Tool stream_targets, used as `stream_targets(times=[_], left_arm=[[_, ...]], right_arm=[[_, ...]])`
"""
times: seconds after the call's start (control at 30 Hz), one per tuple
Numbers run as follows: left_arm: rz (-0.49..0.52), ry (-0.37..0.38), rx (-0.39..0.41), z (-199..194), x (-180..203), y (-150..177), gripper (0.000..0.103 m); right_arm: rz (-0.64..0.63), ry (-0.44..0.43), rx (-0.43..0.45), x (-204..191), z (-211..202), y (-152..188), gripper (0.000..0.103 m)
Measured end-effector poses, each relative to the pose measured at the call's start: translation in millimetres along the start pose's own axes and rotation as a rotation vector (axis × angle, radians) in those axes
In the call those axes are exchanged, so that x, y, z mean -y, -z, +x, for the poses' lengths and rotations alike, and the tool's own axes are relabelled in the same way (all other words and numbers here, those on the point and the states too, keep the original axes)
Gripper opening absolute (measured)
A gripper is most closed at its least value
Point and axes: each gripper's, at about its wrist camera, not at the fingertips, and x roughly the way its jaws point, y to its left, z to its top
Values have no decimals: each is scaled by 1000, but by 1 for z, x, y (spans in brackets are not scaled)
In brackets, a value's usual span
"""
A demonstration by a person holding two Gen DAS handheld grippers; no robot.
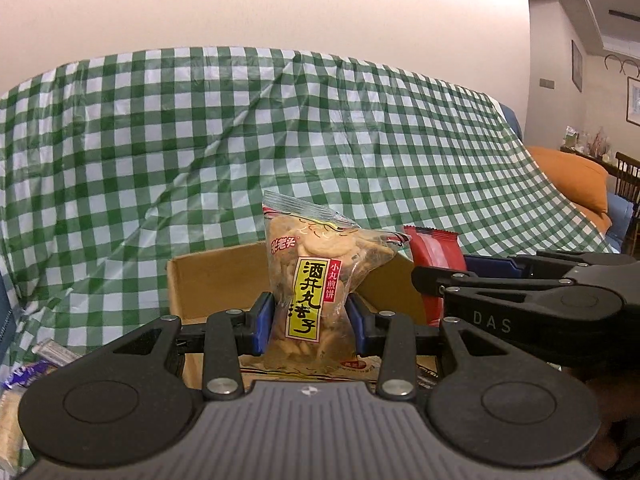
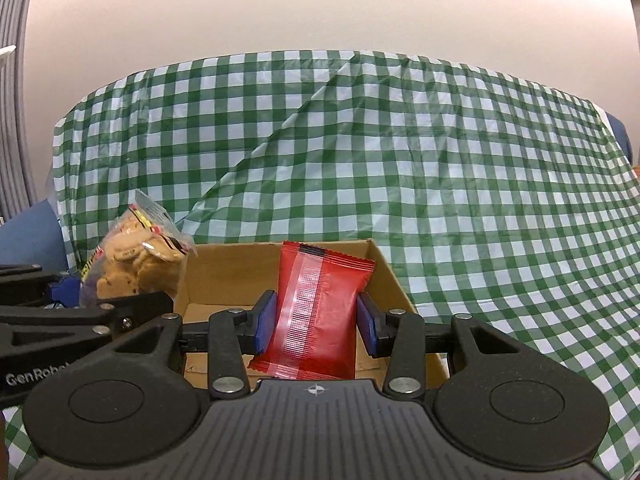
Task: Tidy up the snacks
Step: 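Carry the red wrapper and cracker bag with both tools over the box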
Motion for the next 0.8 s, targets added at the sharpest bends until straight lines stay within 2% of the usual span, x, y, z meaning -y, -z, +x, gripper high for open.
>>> stream_targets(times=[0.33, 0.8], left_arm=[[-53, 3, -38, 10, -2, 0, 43], [-74, -7, -40, 14, -6, -2, 43]], right_arm=[[16, 15, -7, -5, 0, -1, 44], [4, 3, -17, -5, 4, -4, 44]])
